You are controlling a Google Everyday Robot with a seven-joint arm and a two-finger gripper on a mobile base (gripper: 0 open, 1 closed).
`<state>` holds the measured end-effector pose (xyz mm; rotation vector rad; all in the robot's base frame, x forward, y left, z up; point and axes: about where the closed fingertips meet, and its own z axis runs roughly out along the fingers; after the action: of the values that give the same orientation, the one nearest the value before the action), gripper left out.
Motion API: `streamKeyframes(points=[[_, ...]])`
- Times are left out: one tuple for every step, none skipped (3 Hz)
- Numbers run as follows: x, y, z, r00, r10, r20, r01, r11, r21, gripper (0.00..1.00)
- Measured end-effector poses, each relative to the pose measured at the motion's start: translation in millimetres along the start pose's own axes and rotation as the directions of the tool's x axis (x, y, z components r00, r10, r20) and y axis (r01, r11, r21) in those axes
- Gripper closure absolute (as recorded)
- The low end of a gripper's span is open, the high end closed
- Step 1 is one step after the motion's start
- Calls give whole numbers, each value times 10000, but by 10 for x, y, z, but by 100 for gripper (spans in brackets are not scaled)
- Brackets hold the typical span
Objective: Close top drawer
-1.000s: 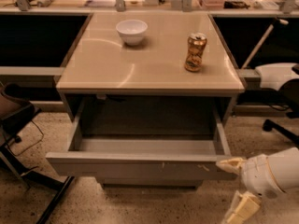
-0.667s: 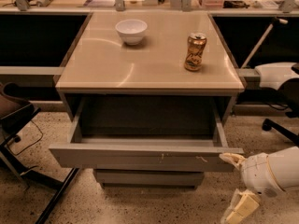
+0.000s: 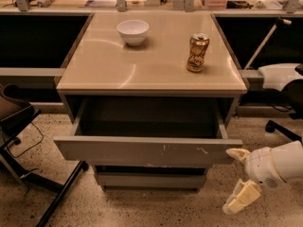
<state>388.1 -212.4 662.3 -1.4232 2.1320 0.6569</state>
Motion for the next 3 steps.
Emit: streamKeyframes(points=[[-90,-156,100,9992,-159,377,163,9998,-102,0],[-159,-269,169,9983,-133,563,139,9999,-96,0],[-493,-646,299,9959,-273,865,284,9995,-116,0]])
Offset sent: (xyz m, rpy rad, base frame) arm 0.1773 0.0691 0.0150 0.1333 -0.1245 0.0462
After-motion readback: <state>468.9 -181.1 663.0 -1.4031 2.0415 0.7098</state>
